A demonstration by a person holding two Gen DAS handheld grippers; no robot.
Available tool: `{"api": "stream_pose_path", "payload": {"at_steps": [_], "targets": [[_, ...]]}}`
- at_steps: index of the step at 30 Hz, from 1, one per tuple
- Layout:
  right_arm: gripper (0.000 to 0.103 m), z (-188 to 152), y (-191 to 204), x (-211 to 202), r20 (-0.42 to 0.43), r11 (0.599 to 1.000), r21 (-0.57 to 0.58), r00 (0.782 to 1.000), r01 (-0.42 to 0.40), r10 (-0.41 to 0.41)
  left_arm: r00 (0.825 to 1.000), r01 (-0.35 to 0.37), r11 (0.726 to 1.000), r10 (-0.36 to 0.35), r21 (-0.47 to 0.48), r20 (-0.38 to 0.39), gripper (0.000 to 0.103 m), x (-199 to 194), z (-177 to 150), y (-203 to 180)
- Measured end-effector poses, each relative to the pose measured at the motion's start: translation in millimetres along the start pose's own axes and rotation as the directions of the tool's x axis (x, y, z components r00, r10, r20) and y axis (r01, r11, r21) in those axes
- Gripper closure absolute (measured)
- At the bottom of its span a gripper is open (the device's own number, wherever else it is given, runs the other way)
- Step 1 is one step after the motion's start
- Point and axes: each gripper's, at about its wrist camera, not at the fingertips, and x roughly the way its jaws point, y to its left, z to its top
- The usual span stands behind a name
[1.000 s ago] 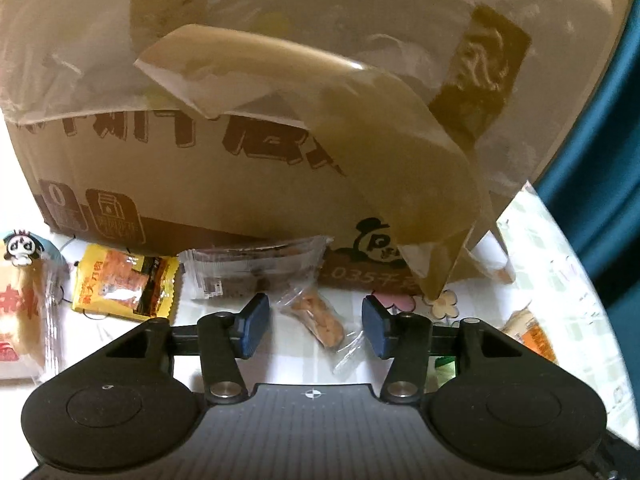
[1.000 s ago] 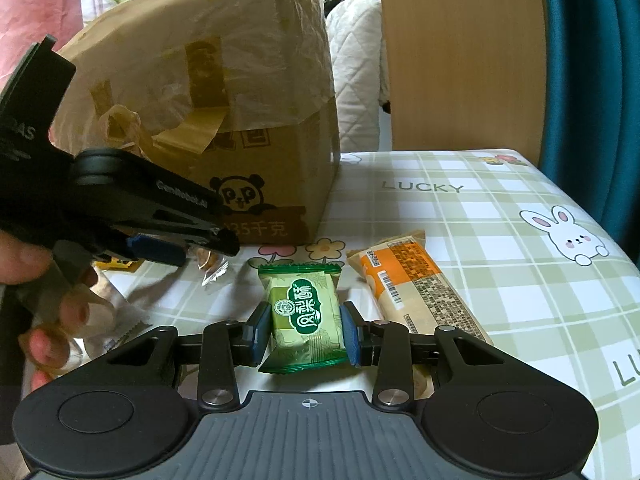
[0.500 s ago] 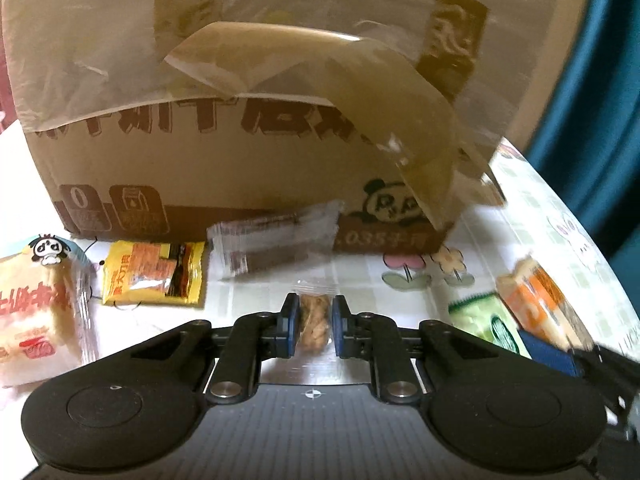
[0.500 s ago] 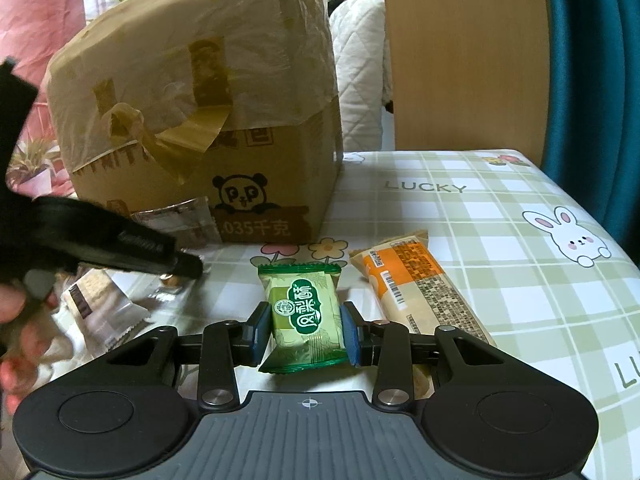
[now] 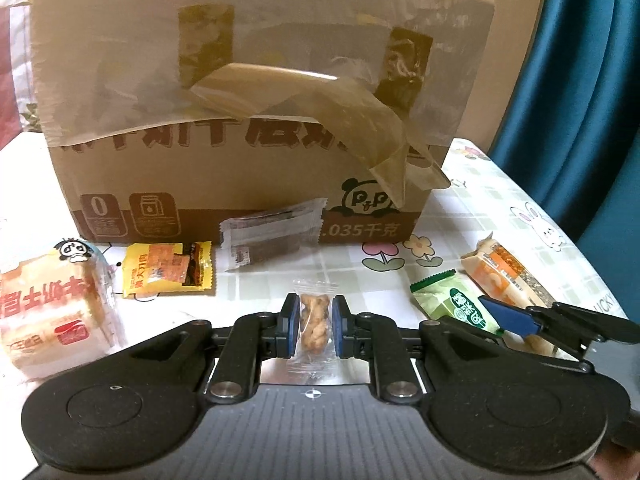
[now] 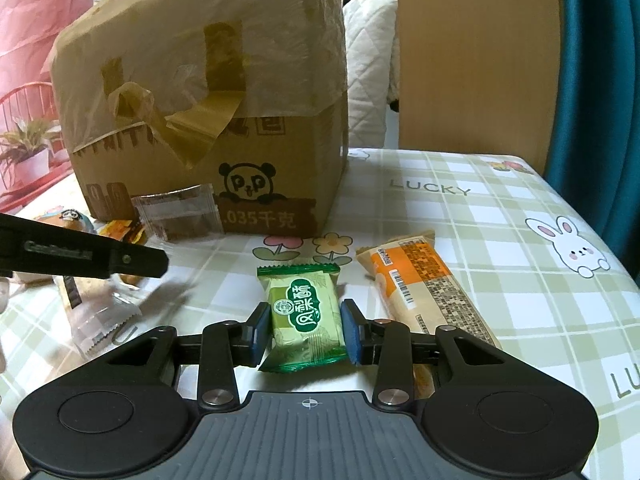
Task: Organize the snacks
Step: 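Grasp the small clear peanut packet with the left tool while the right tool holds the green packet, then carry both packets over the box and release them with both tools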
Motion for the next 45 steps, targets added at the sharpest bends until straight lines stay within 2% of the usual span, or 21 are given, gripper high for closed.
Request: {"api": "stream_pose_path", "payload": {"at_steps": [7, 20, 26, 32, 35, 38, 42, 45], "targets": [[0.068, -1, 3, 1, -0.003, 0.999, -0.032, 1.000, -0.011, 0.011, 1.000, 0.013, 1.000, -0.013, 0.001, 0.010, 0.085, -17, -5, 7], [0.069, -2, 22, -1, -0.011, 0.989, -0.144, 1.000, -0.019, 0.018, 0.998, 0.035, 0.997, -0.032, -0.062, 0.047, 0.085, -51, -11, 38], [0.070, 2, 26, -3, -0.035, 0.991, -0.132, 0.999, -0.020, 0.015, 0.996, 0.045, 0.996, -0.039, -0.076, 0.075, 0.085, -67, -12, 49], [0.070, 13, 37, -34, 0.034, 0.991, -0.131, 0.999, -0.036, 0.041, 0.990, 0.058, 0.997, -0.051, -0.049, 0.134, 0.085, -88, 3, 56], [0.070, 29, 38, -53, 0.088, 0.991, -0.131, 0.995, -0.042, 0.054, 0.979, 0.069, 0.997, -0.062, -0.031, 0.192, 0.085, -103, 18, 58], [0.070, 53, 38, -74, 0.168, 0.990, -0.134, 0.984, -0.036, 0.059, 0.962, 0.079, 0.997, -0.074, -0.011, 0.263, 0.085, -120, 38, 58], [0.070, 92, 34, -99, 0.285, 0.992, -0.116, 0.955, -0.046, 0.078, 0.924, 0.092, 0.996, -0.087, 0.006, 0.373, 0.085, -145, 69, 59], [0.069, 121, 29, -108, 0.340, 0.992, -0.109, 0.936, -0.057, 0.091, 0.904, 0.093, 0.996, -0.092, 0.018, 0.417, 0.085, -154, 92, 59]]}}
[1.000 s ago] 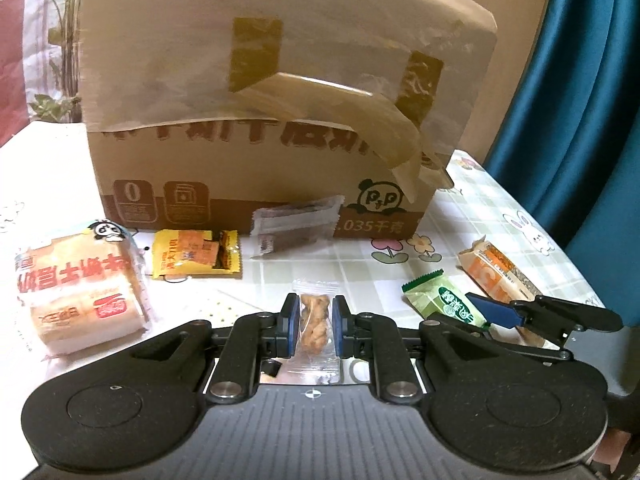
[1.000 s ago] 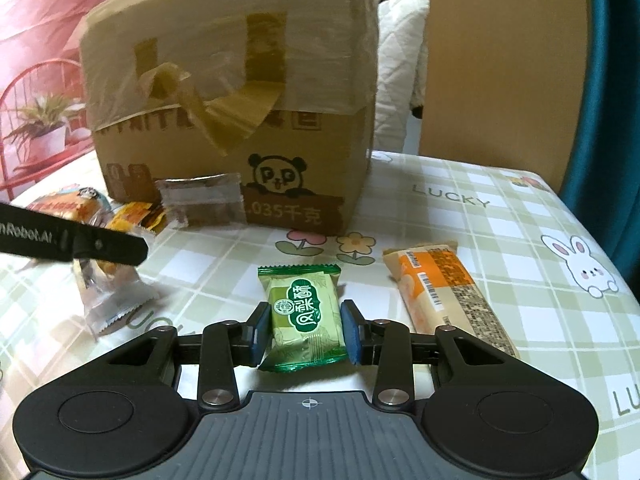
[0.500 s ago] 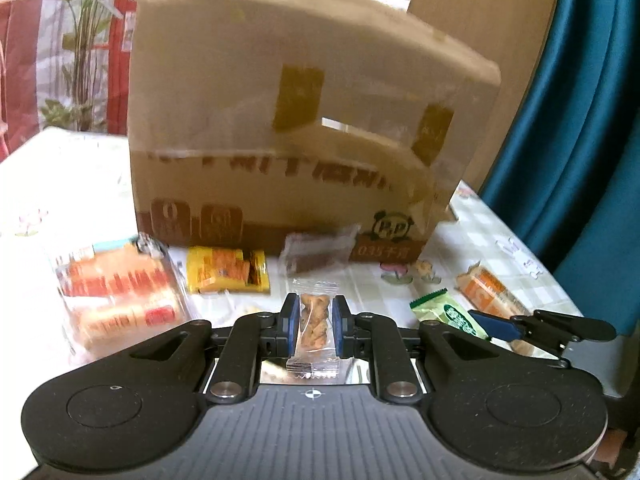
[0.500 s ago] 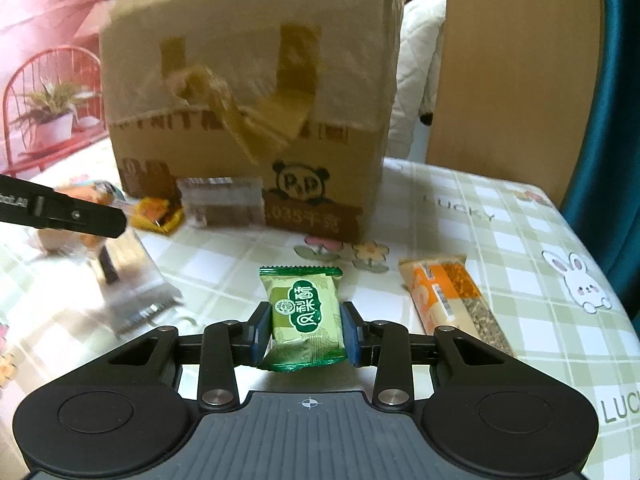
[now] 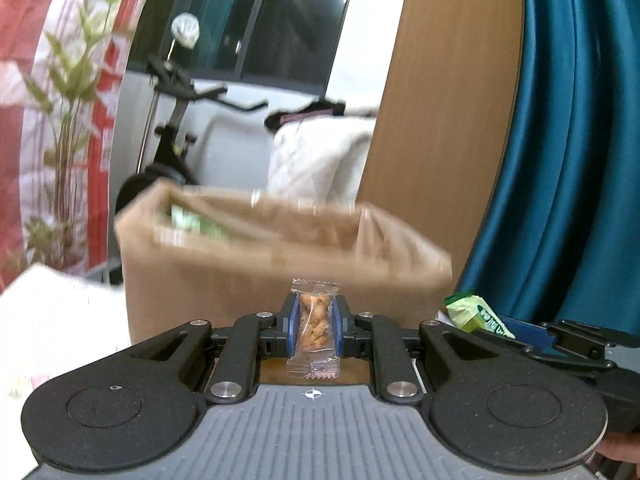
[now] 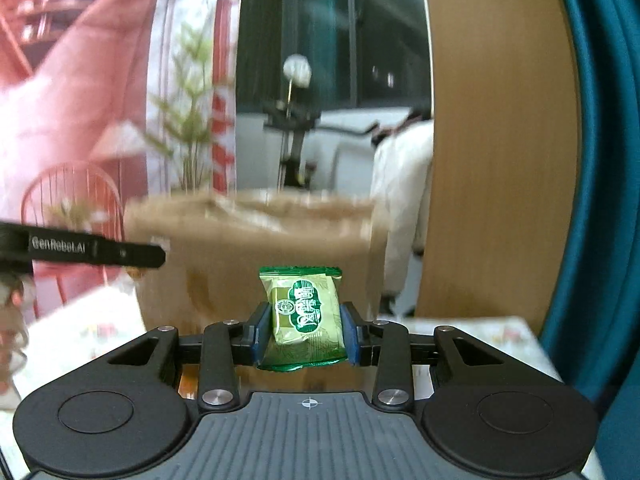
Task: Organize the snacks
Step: 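Carry both packets over the box and release them with both tools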
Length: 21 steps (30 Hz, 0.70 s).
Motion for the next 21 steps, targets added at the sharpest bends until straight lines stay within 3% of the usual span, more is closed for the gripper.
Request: {"api": "stream_pose_path", "payload": {"at_steps": [6, 10, 15, 16, 17, 18, 21], "targets": [[0.069, 49, -9, 42, 0.019, 1.000, -0.023, 1.000, -0.012, 0.012, 0.999, -0.003, 1.000, 0.002, 0.019, 0.037, 0.085, 34, 46, -2], [0.070, 70, 0, 88, -0.020, 0.999, -0.033, 1.000, -0.018, 0.017, 1.000, -0.007, 1.000, 0.007, 0.019, -0.014, 0.085, 67, 63, 5], [0.069, 72, 17, 135, -0.088, 0.998, -0.049, 0.996, -0.033, 0.028, 0.998, -0.018, 0.997, 0.023, 0.069, -0.062, 0.083, 93, 64, 16], [0.069, 71, 20, 142, -0.108, 0.998, -0.040, 0.993, -0.040, 0.036, 0.997, -0.016, 0.998, 0.021, 0.068, -0.071, 0.071, 94, 63, 20], [0.068, 70, 21, 147, -0.125, 0.999, -0.027, 0.991, -0.045, 0.042, 0.996, -0.025, 0.998, 0.029, 0.059, -0.082, 0.053, 93, 62, 26], [0.066, 68, 24, 146, -0.123, 0.999, -0.017, 0.991, -0.046, 0.044, 0.995, -0.037, 0.998, 0.041, 0.045, -0.087, 0.048, 91, 61, 32], [0.057, 65, 28, 138, -0.110, 0.999, -0.006, 0.993, -0.053, 0.052, 0.995, -0.050, 0.998, 0.052, 0.034, -0.086, 0.047, 78, 59, 47]]}}
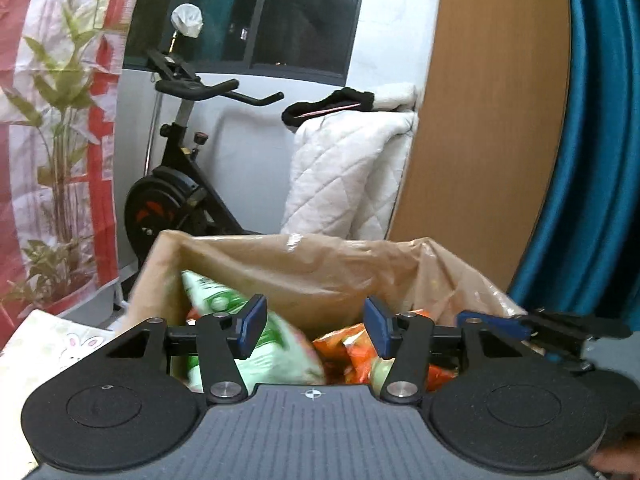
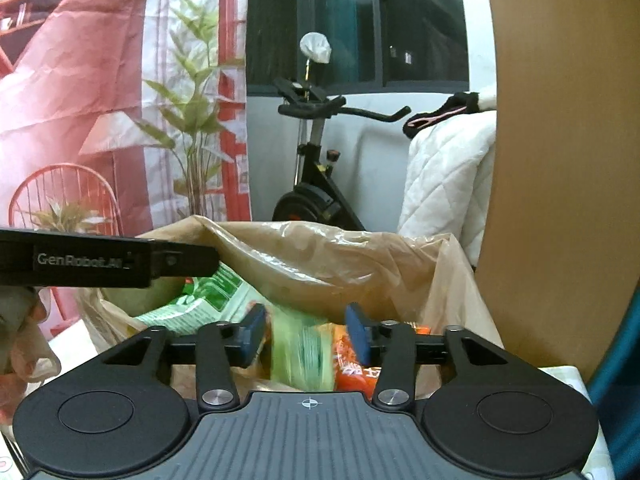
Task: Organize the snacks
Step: 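Carry both packets over the box and release them with both tools, then grasp the small clear-red packet with the right tool while the left tool lowers to the snacks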
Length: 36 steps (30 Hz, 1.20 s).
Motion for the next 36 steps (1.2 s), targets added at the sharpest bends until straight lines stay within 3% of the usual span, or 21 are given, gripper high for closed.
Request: {"api": "stream_pose_path", "payload": {"at_steps": [9, 13, 20, 28, 33, 36], "targets": [[0.057, -23, -6, -64, 0.046, 0.996, 0.090, 0.999, -0.019, 0.015, 0.999, -0.034, 0.999, 0.034, -0.006, 0.007, 0.049, -64, -12, 27], [0.057, -45, -7, -91, 0.058, 0.990, 0.144, 0.998, -0.001, -0.008, 0.998, -0.052, 0.999, 0.052, -0.007, -0.030, 0.049, -80, -29, 30], [0.057, -95, -4, -111, -0.020, 0.976, 0.216, 0.999, 0.034, -0.030, 0.992, -0.059, 0.998, 0.055, -0.032, -0.113, 0.049, -84, -68, 42], [0.056, -160, 10, -80, -0.225, 0.952, 0.305, 0.974, 0.039, 0.033, 0.977, -0.074, 0.996, 0.064, -0.041, -0.201, 0.049, -73, -95, 59], [0.056, -169, 22, -41, -0.259, 0.935, 0.353, 0.964, 0.043, 0.054, 0.974, -0.097, 0.994, 0.086, -0.046, -0.210, 0.049, -70, -104, 65], [0.049, -164, 28, -17, -0.252, 0.919, 0.386, 0.967, 0.074, 0.028, 0.973, -0.110, 0.992, 0.096, -0.056, -0.212, 0.049, -67, -107, 67]]}}
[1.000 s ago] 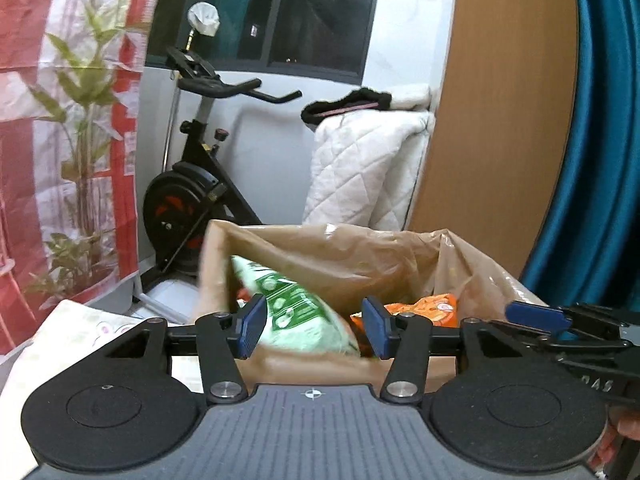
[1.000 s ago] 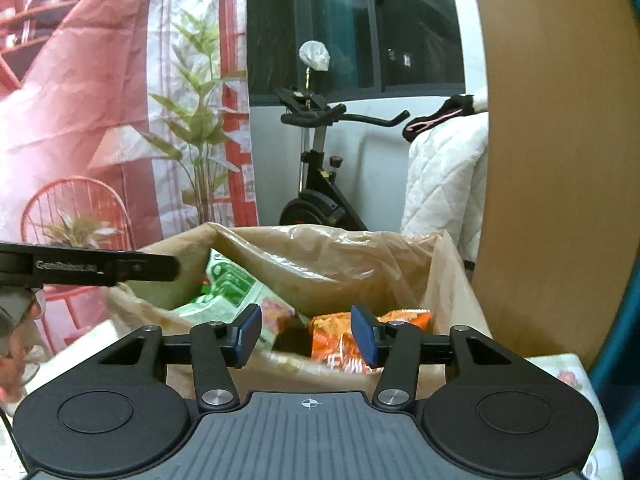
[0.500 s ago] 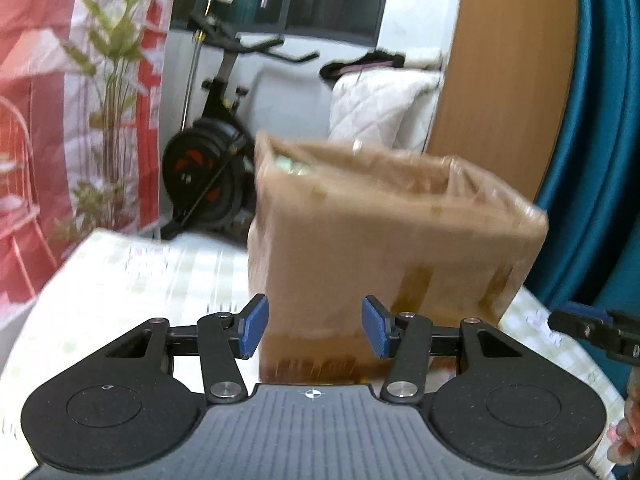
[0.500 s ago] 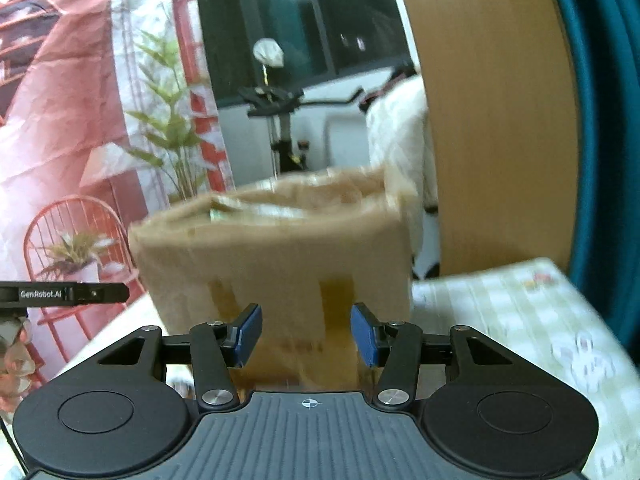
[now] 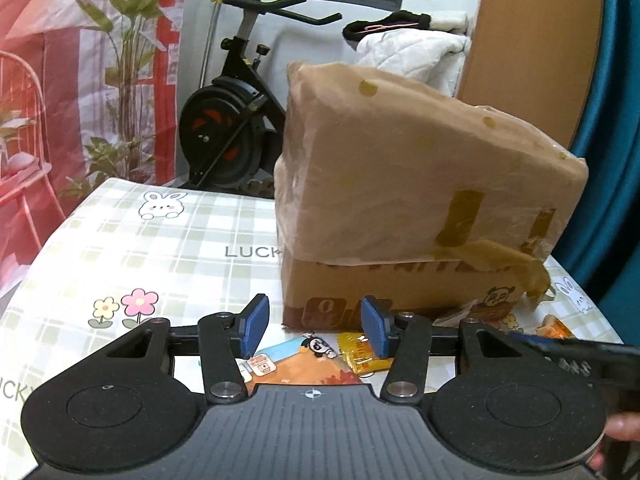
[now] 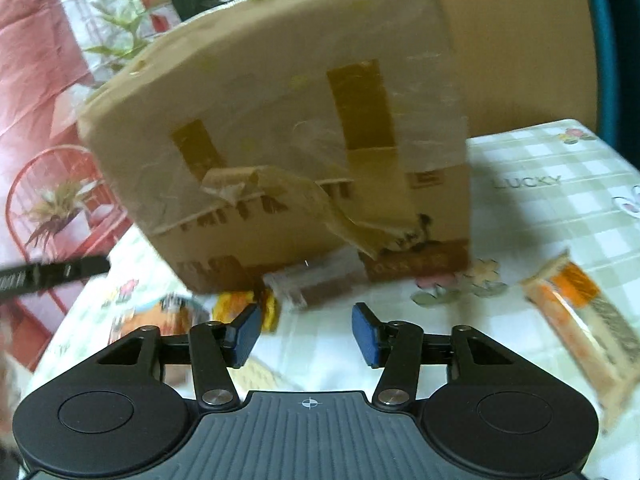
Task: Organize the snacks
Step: 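Grasp the small clear-red packet with the right tool while the left tool lowers to the snacks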
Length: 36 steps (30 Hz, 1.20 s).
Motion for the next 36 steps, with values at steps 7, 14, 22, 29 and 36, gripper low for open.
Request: {"api": "stream_pose_path", "payload": {"at_steps": [7, 14, 22, 29, 36], "targets": [[0.046, 20, 11, 40, 0.002, 0.994, 0.102, 0.999, 0.050, -0.051, 1.000, -0.018, 1.000, 0.018, -0.015, -0.005, 0.050, 8, -3, 5], [0.052, 19, -2, 53, -0.045, 0.978, 0.196, 0.997, 0.068, -0.060, 1.000, 0.003, 1.000, -0.004, -0.018, -0.021, 0.050, 15, -6, 5], [0.089, -1, -33, 37, -0.078, 0.975, 0.221, 0.997, 0.026, -0.009, 0.995, 0.065, 0.998, -0.066, -0.019, -0.077, 0.054, 31, -10, -3], [0.093, -8, -52, 15, -0.029, 0.997, 0.076, 0.999, 0.031, -0.028, 0.986, 0.109, 0.994, -0.108, 0.000, -0.129, 0.054, 51, -15, -18], [0.095, -20, -74, 0, 0.009, 0.998, 0.061, 1.000, 0.006, -0.006, 0.973, 0.116, 0.993, -0.118, -0.019, -0.198, 0.054, 81, -16, -32]]}}
